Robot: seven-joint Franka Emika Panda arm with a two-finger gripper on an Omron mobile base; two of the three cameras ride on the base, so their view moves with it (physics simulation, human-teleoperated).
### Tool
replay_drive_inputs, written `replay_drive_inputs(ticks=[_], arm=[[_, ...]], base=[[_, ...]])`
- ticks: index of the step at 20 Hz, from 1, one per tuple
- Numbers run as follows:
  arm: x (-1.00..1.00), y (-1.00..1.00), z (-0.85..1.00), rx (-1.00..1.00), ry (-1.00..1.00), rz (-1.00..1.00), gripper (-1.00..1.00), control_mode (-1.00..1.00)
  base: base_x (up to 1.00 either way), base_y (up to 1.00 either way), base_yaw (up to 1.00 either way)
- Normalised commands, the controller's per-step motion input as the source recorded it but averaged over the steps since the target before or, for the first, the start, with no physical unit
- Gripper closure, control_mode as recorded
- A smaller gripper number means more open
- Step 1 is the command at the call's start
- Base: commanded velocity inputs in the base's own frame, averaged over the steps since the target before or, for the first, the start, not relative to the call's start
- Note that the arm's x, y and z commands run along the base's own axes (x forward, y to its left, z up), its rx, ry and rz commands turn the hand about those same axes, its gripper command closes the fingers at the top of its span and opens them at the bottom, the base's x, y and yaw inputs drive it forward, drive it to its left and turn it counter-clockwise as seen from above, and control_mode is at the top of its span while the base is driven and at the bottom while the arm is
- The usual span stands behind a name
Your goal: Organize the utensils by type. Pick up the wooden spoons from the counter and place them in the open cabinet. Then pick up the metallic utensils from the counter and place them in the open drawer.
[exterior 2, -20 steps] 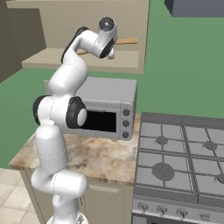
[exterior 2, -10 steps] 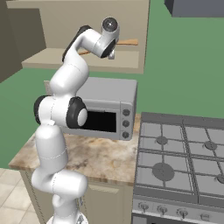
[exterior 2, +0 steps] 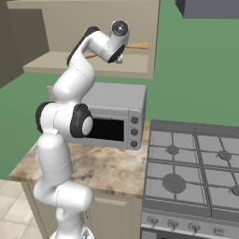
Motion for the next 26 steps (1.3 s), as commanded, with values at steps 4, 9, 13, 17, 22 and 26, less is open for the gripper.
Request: replay_drive_inputs(ticks=[4, 9, 13, 17, 22, 26], arm=[[0.11, 0.04, -0.46, 0.02, 0.00, 0.00, -1.00, -1.00], [0.05, 0.00, -0.38, 0.04, 0.00, 0.00, -1.00, -1.00], [0.00, 0.00, -0.39, 0.07, 0.00, 0.00, -1.00, -1.00], [0.00, 0.00, -0.41, 0.07, 0.00, 0.00, -1.00, -1.00], [-0.16, 0.00, -0.36, 0.03, 0.00, 0.00, -1.00, -1.00], [-0.17, 0.00, -0.39, 0.03, 0.00, 0.00, -1.00, -1.00]], base=[[0.00, 0.00, 0.00], [0.00, 0.00, 0.00], [0.00, 0.00, 0.00], [0.00, 0.00, 0.00], [0.00, 0.00, 0.00], [0.00, 0.00, 0.00]])
